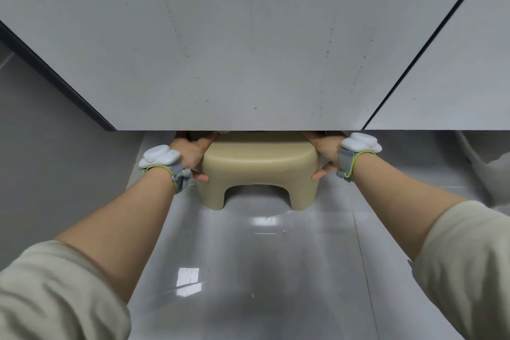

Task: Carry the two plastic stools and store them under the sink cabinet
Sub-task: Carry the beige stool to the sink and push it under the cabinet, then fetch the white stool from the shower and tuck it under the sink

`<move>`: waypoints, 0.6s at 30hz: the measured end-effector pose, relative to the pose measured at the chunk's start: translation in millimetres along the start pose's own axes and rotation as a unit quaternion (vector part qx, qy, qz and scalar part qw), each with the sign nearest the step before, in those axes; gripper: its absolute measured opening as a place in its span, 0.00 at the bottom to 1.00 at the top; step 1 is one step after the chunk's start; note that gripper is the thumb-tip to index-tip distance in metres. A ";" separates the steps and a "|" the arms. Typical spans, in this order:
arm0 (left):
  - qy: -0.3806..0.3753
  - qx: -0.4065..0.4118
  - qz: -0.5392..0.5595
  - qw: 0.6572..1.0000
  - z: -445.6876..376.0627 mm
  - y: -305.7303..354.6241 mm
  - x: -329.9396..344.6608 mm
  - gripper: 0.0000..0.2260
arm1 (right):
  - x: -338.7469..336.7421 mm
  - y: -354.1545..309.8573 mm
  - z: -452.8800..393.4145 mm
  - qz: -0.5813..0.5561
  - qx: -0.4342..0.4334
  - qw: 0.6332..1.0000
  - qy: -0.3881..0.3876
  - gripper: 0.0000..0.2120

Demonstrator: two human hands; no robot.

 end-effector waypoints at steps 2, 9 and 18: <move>0.001 0.011 -0.029 0.999 10.4 4.2 2.0 0.49 | -0.7 21.5 -7.9 -0.090 0.093 0.992 -0.006 0.53; 0.078 0.024 0.128 0.988 17.6 7.6 -3.3 0.31 | -2.5 7.2 13.3 -0.044 0.057 0.994 0.084 0.18; 0.062 0.035 0.101 0.992 74.1 1.8 -6.2 0.25 | 8.1 13.6 67.6 -0.128 0.074 0.971 0.190 0.42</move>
Point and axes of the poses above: each hand's wrist, its own z-axis away from the middle knuckle, its own x-axis out of the palm, y = z × x, the point moved 9 cm from there along -z, towards the middle knuckle, and after that the axes turned 13 degrees about z, right-handed, at the moved point
